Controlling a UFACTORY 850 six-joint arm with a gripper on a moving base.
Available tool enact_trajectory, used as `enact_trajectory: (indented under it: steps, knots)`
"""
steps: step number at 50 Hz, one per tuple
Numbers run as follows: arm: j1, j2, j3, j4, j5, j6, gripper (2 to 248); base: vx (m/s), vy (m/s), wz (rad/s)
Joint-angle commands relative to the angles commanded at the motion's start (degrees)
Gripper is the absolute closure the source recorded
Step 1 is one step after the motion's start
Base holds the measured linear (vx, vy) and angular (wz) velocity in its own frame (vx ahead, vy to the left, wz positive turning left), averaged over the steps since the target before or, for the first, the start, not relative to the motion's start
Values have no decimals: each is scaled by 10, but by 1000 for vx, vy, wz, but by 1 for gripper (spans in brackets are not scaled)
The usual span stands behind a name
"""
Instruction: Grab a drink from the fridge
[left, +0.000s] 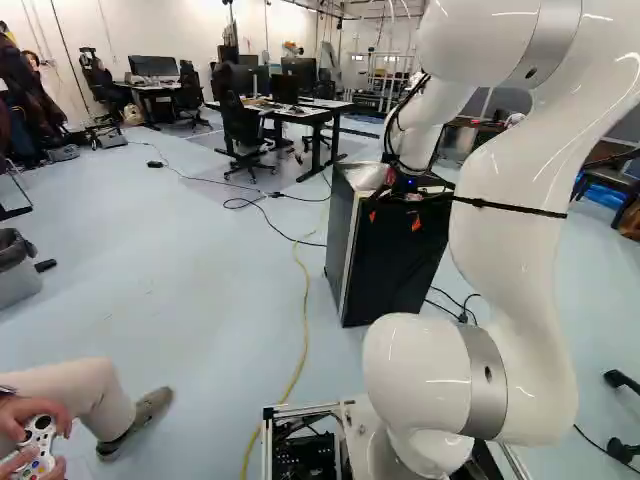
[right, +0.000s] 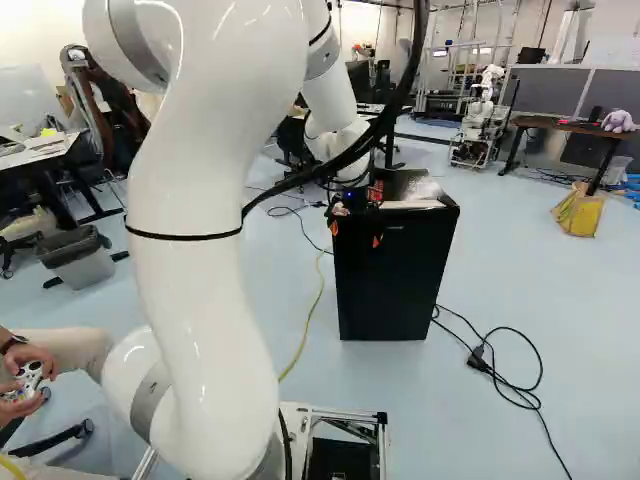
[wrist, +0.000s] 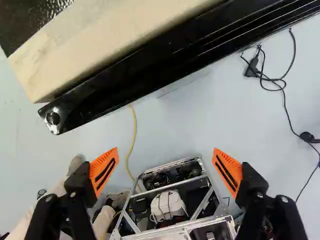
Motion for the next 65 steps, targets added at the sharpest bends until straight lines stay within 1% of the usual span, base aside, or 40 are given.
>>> enact_trajectory:
  steps: [31, 65]
  knots:
    - [3, 78, 99, -25, 184, 0, 3, 0, 0, 0]
    - [3, 173, 207, -58, 389, 0, 3, 0, 0, 0]
